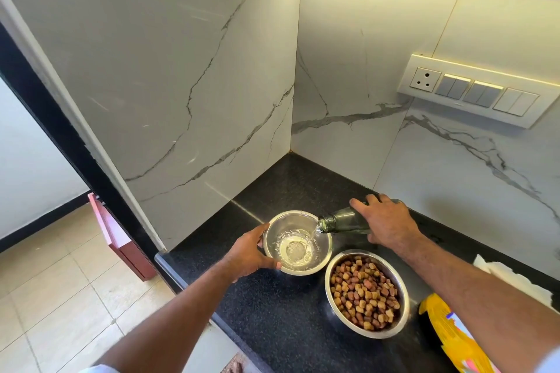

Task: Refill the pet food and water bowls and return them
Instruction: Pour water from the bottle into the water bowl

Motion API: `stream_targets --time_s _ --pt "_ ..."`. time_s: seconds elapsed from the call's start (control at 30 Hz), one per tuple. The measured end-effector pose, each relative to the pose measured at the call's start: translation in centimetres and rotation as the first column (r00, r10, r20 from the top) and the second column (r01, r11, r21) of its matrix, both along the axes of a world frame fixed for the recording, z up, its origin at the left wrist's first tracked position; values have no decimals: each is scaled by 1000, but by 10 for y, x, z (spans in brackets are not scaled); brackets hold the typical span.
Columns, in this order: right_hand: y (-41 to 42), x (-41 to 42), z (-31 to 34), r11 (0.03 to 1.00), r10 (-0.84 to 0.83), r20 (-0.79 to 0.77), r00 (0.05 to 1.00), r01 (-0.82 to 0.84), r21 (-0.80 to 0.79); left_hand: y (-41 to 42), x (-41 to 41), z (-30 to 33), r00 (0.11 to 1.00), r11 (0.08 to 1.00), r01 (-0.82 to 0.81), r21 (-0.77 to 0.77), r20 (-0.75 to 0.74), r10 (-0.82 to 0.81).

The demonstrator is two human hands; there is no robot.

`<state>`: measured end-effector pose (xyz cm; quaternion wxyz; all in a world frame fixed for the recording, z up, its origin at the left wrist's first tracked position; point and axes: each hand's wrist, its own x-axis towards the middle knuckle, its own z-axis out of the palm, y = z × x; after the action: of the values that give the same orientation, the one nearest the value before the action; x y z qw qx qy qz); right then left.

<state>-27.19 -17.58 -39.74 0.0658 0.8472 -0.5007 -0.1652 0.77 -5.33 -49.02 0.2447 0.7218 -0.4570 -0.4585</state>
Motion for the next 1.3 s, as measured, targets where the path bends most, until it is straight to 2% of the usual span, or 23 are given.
stream_targets --time_s 1.3 --pt "-1 -8 -5 1000 26 -10 1000 -26 -12 3 -3 3 1000 1000 11 16 -3 -11"
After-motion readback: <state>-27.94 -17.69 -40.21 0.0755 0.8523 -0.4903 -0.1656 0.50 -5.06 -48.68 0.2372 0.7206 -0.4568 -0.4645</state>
